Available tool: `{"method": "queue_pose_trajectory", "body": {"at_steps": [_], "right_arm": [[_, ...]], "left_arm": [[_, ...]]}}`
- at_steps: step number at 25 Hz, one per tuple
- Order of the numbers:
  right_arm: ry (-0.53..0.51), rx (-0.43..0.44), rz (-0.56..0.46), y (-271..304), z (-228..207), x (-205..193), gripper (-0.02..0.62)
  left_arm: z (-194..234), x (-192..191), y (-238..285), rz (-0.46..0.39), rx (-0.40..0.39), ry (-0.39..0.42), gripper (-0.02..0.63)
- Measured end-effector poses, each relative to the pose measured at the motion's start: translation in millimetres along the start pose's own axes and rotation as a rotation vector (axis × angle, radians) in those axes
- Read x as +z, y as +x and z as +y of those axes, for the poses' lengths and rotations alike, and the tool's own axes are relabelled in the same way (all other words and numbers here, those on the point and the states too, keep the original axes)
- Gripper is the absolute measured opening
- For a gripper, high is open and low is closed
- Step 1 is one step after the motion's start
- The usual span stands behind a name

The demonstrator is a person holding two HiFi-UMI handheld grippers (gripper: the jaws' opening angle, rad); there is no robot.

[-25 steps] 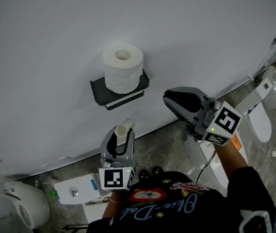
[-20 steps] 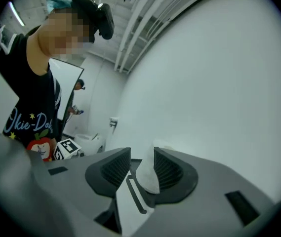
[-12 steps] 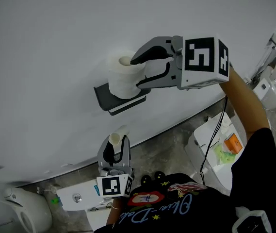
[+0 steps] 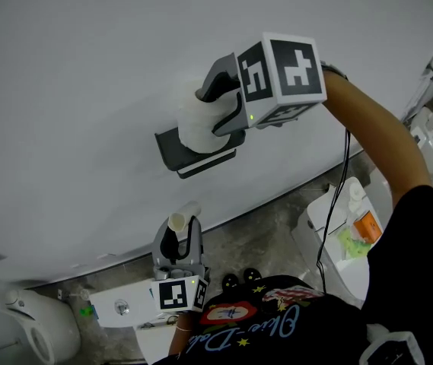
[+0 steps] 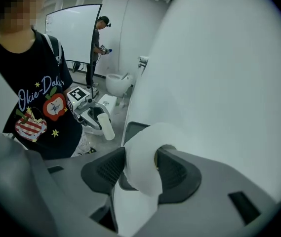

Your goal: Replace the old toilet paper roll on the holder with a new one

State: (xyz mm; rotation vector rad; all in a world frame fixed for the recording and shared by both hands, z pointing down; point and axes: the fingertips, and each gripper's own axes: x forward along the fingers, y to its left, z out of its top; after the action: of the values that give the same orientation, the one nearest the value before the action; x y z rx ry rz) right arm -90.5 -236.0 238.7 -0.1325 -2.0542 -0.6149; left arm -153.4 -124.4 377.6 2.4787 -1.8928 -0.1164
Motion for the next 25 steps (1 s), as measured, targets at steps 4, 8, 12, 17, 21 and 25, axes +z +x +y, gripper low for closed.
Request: {"method": "queue_pose_trajectory", "body": {"at_steps": [4, 8, 12, 17, 21, 25], "right_arm": [[0.044, -0.036, -0.071, -3, -1, 1, 0.201], [0.163, -0.117, -0.268, -19, 2, -3, 0.196], [0.287, -0.167, -0.589, -59, 25, -8, 0.196], [0.427, -0.276, -0.865, -85, 63, -41, 0.195], [0.618, -0.354, -0.988, -72, 90, -89, 0.195], [0.847, -0.358, -1.086, -41, 105, -147, 0.195]], "left_arm": [[0, -1, -1, 0.005, 0.006, 0.005, 0.164], [-1, -1, 2, 0.02, -0.01, 0.036, 0.164], [-8, 0, 10, 0.027, -0.047, 0.055, 0.164], [-16, 0, 19, 0.029, -0.088, 0.068, 0.164], [-28, -1, 27, 0.045, -0.126, 0.084, 0.164], [-47, 1, 36, 0.059, -0.147, 0.091, 0.164]]}}
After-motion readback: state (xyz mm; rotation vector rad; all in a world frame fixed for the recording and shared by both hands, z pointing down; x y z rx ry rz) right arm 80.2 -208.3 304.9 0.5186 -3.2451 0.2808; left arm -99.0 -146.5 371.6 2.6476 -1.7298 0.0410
